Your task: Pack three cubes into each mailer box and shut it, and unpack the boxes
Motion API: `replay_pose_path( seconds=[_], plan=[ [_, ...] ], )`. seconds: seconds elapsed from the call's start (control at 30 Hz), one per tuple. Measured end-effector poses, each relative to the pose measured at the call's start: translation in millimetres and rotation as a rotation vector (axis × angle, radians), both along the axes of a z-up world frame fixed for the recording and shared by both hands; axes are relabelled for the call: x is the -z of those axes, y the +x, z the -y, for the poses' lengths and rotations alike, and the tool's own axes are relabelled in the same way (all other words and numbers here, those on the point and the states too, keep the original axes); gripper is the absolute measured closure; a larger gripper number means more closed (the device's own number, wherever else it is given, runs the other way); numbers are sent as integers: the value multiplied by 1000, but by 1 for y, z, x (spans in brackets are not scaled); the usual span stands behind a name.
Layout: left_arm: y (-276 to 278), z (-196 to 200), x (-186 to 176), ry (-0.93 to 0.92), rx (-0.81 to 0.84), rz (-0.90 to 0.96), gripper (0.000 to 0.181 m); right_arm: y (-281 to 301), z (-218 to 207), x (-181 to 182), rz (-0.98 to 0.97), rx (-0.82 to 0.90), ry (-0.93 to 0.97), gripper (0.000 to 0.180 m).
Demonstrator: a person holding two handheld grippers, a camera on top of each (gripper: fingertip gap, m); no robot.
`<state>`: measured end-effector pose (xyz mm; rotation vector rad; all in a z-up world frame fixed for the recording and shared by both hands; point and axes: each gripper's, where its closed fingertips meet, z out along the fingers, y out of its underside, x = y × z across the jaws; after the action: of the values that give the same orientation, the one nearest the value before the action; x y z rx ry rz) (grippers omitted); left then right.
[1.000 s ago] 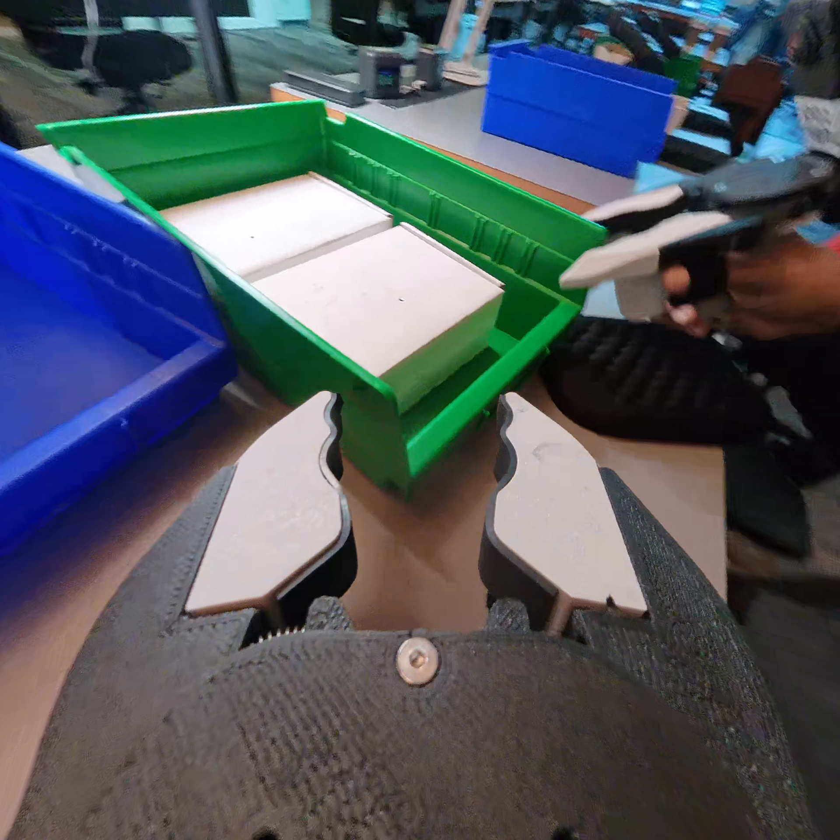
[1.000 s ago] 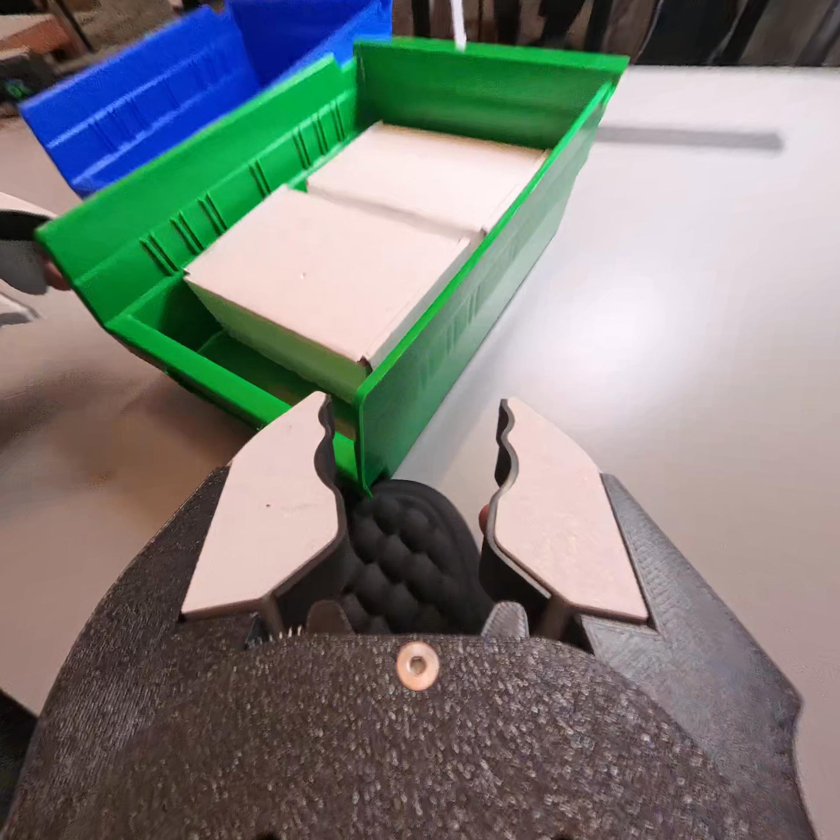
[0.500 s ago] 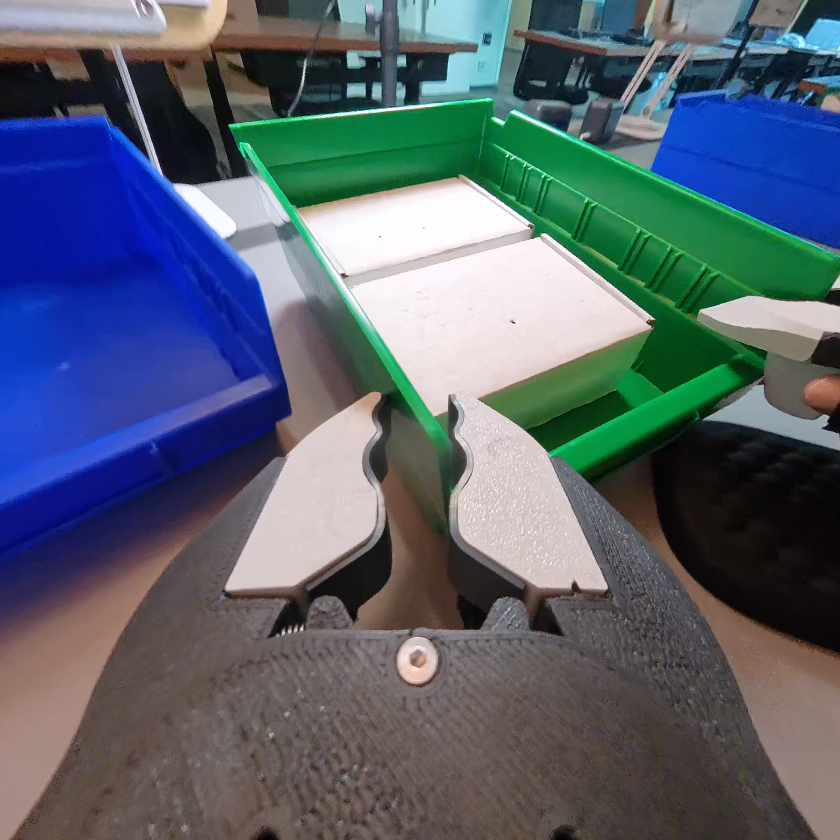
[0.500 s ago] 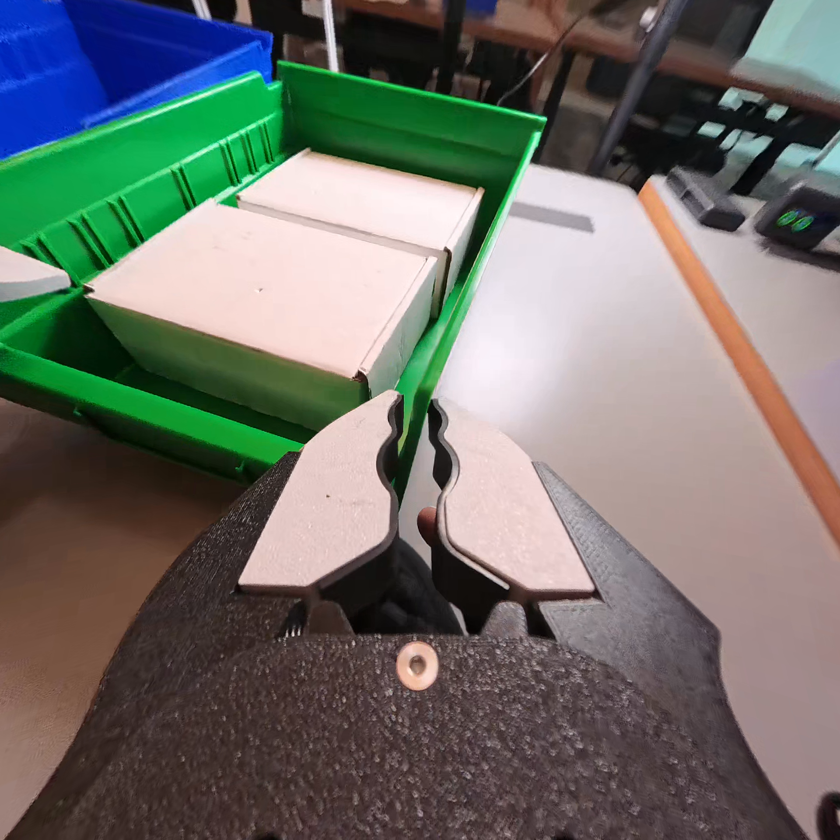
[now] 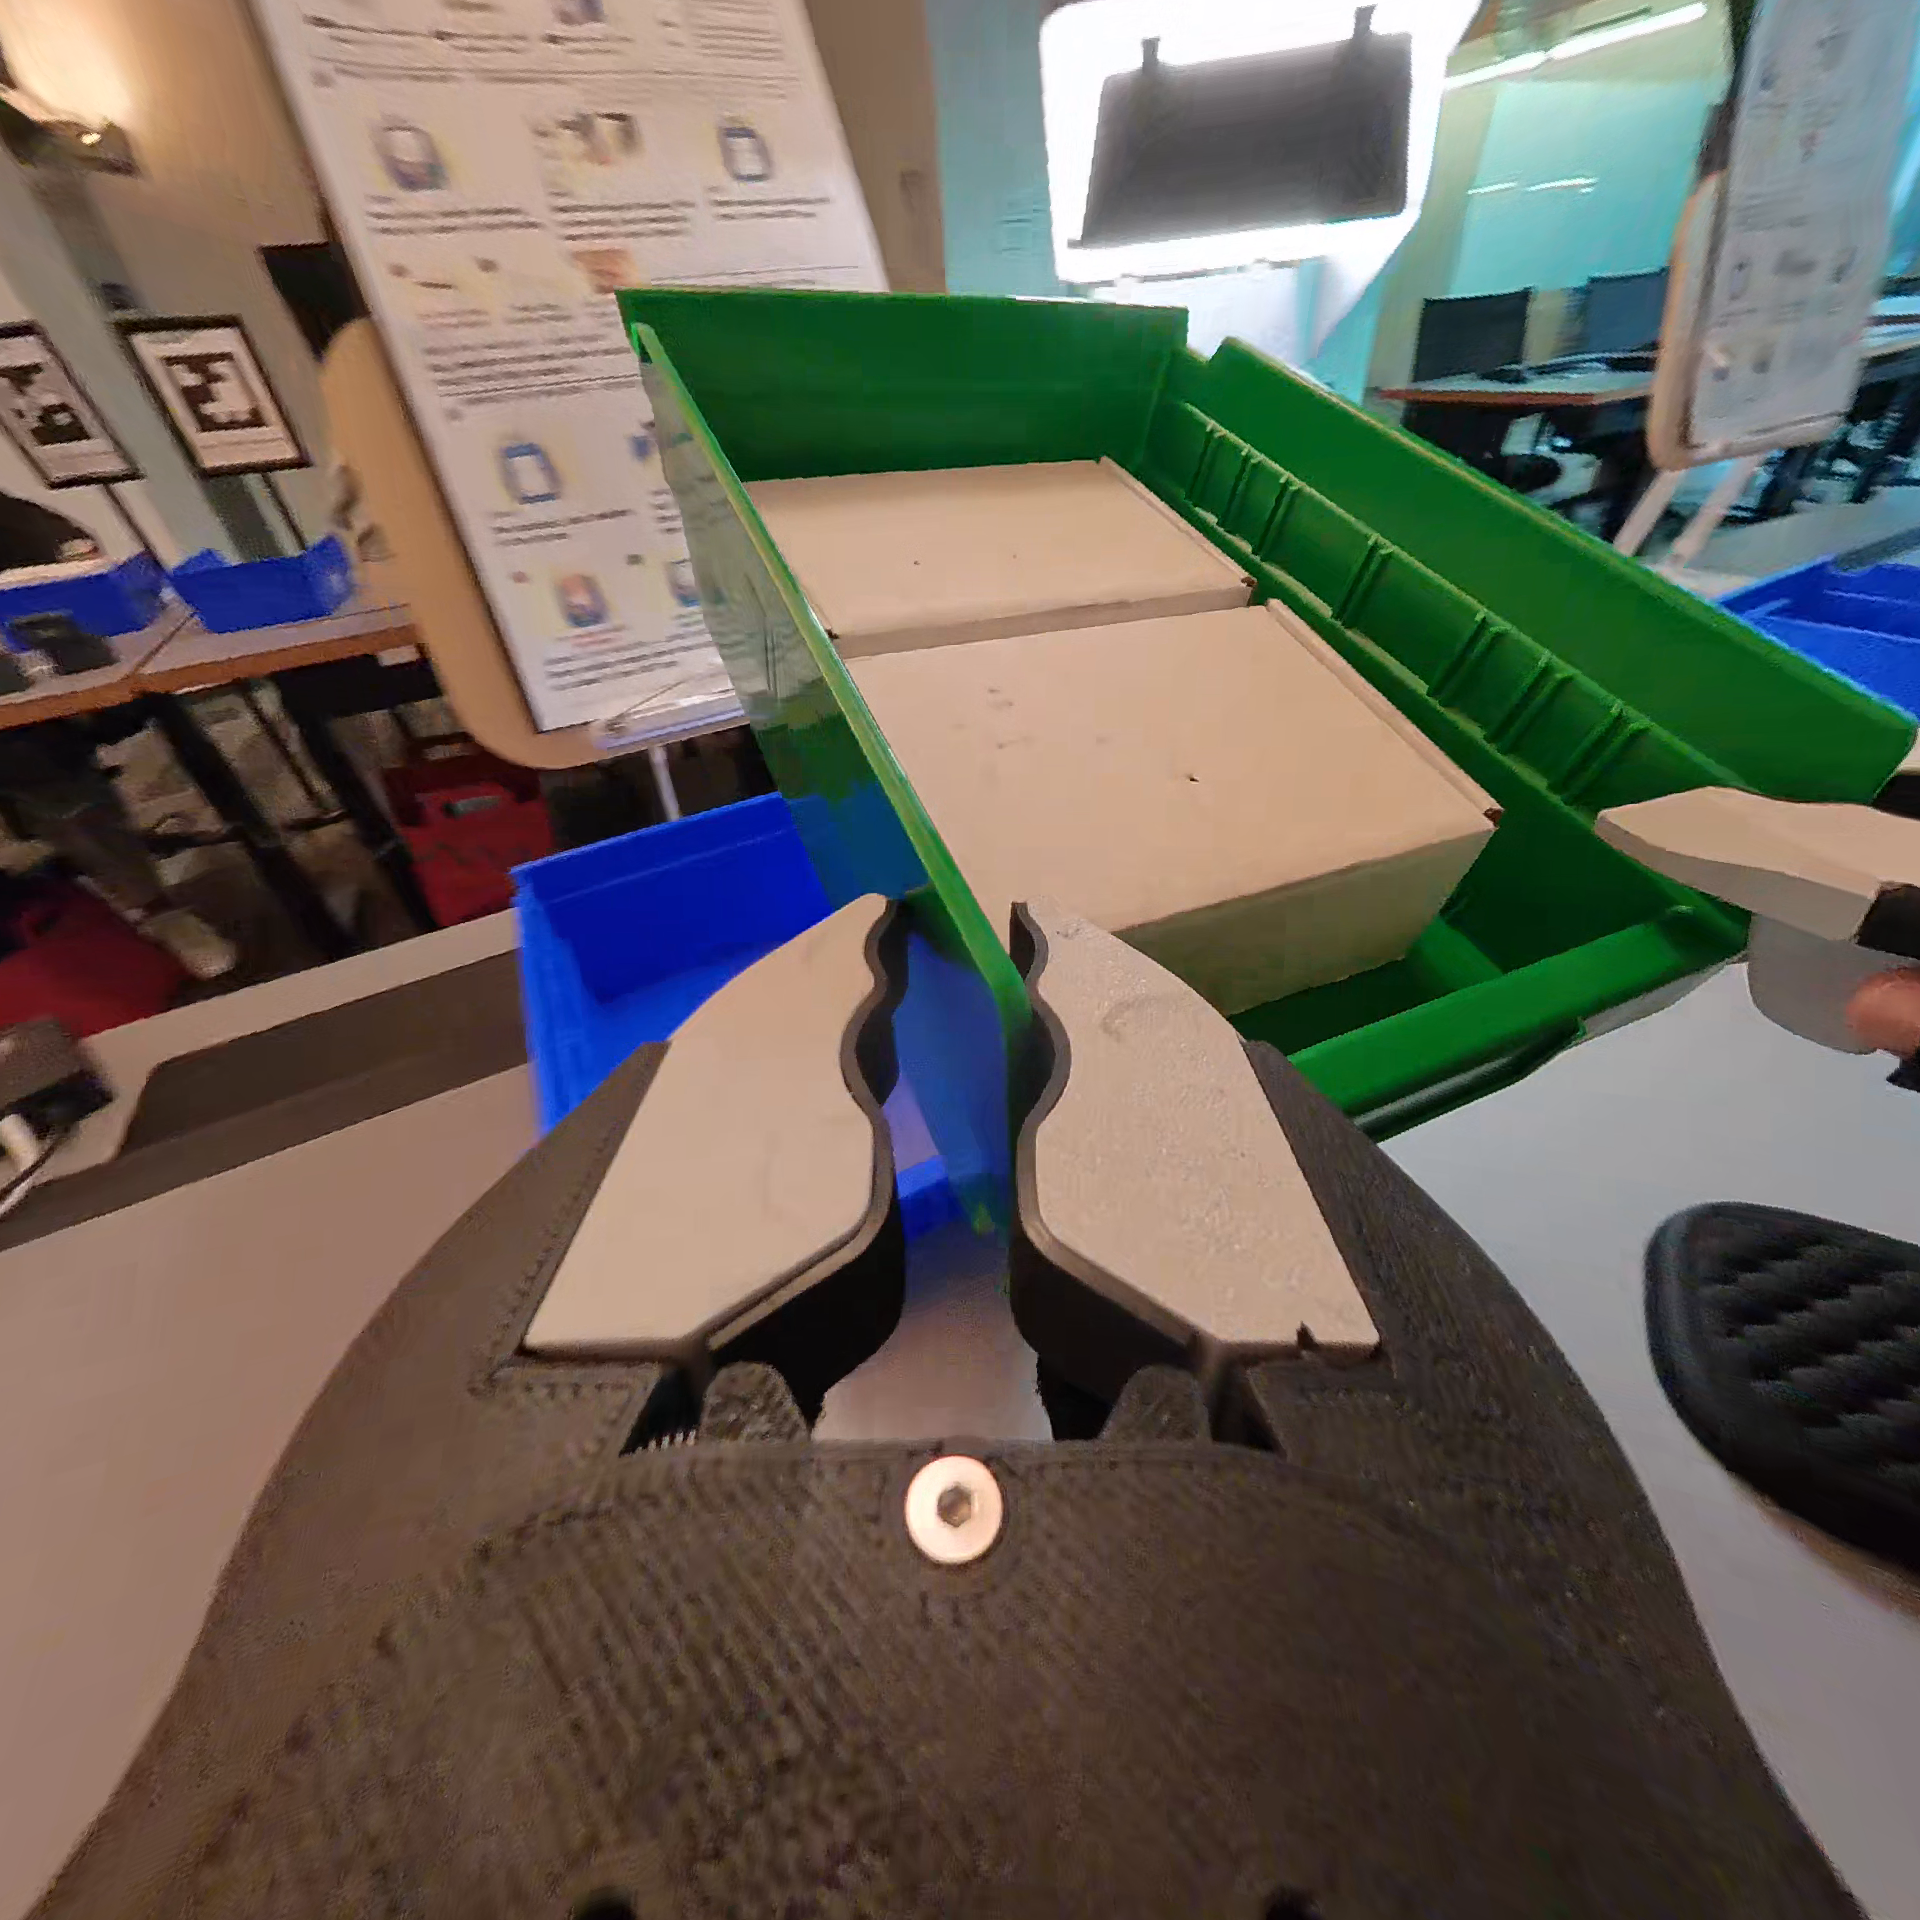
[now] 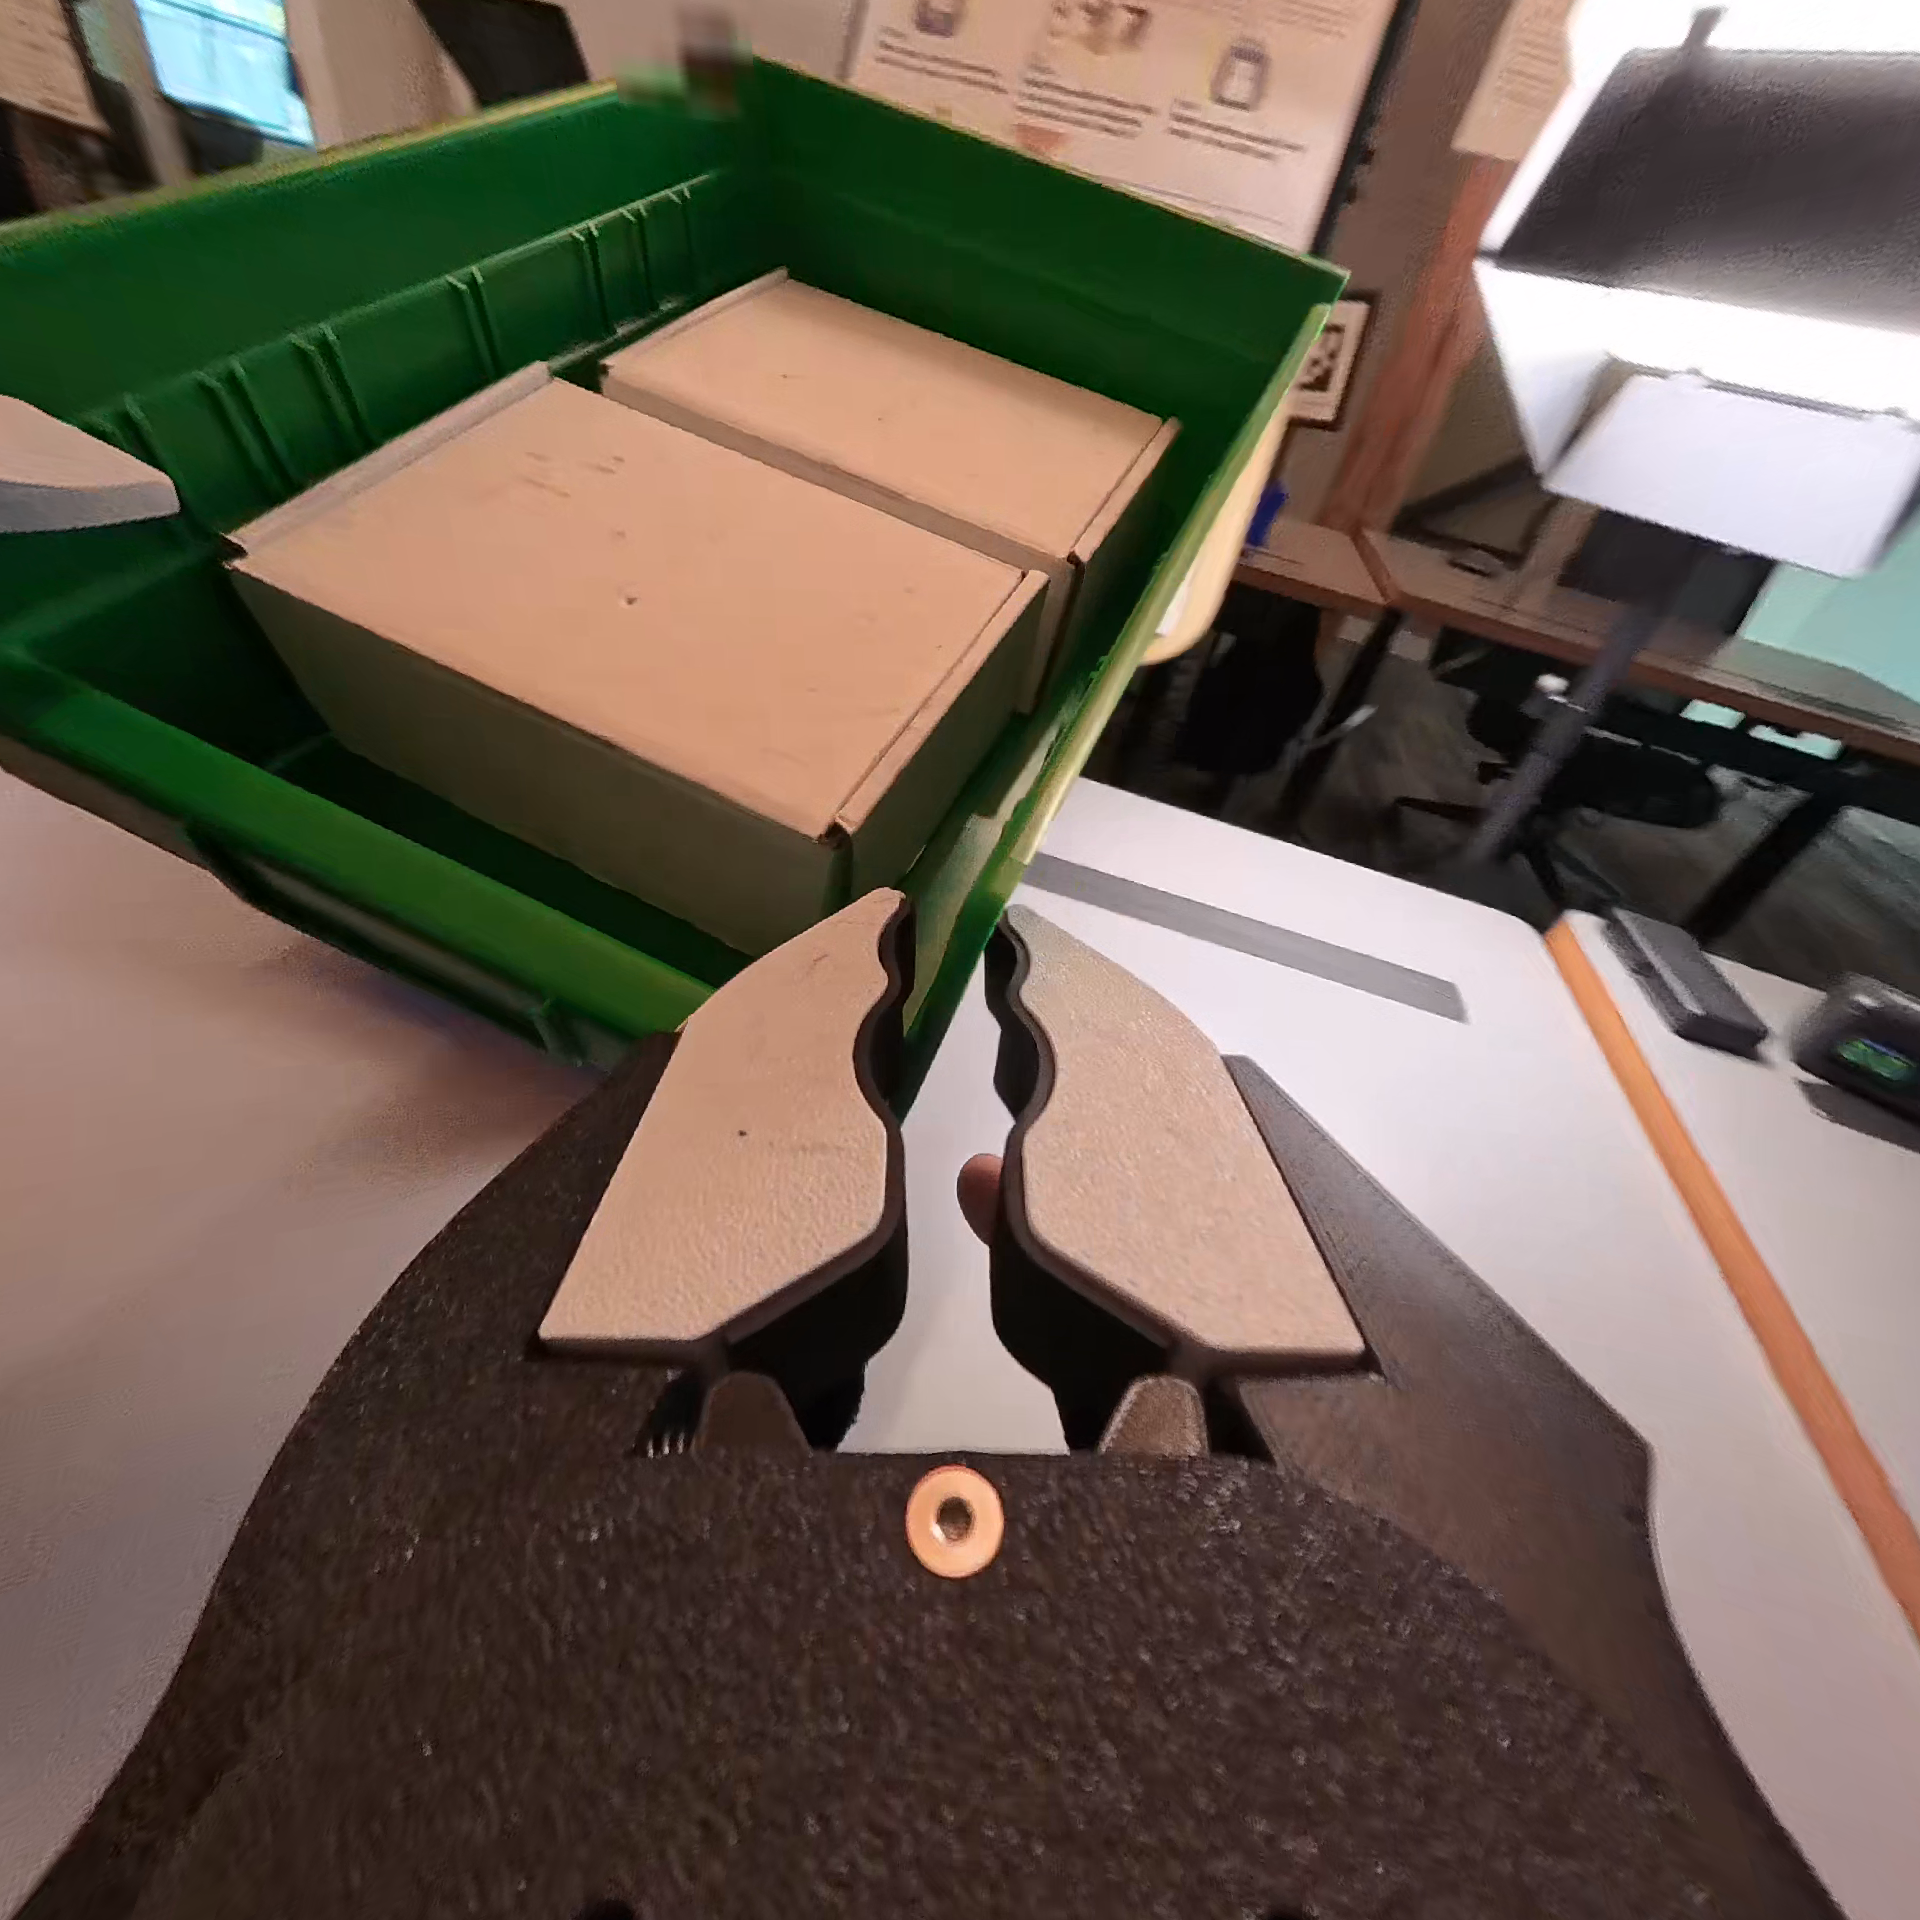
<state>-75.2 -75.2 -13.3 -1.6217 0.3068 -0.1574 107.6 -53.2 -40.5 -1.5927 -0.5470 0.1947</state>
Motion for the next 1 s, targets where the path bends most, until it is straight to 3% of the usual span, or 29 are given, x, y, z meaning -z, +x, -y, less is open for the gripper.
replay_pose_path(
  seconds=[0.57,0.77,1.0],
  plan=[
    [-239,91,24,-93,-445,20,167,-259,33,41,64,-523,-115,162],
    [-298,96,65,-145,-515,83,167,-323,31,71,83,-604,-157,162],
    [-327,82,127,-219,-498,206,168,-346,24,115,167,-624,-176,160]
  ],
)
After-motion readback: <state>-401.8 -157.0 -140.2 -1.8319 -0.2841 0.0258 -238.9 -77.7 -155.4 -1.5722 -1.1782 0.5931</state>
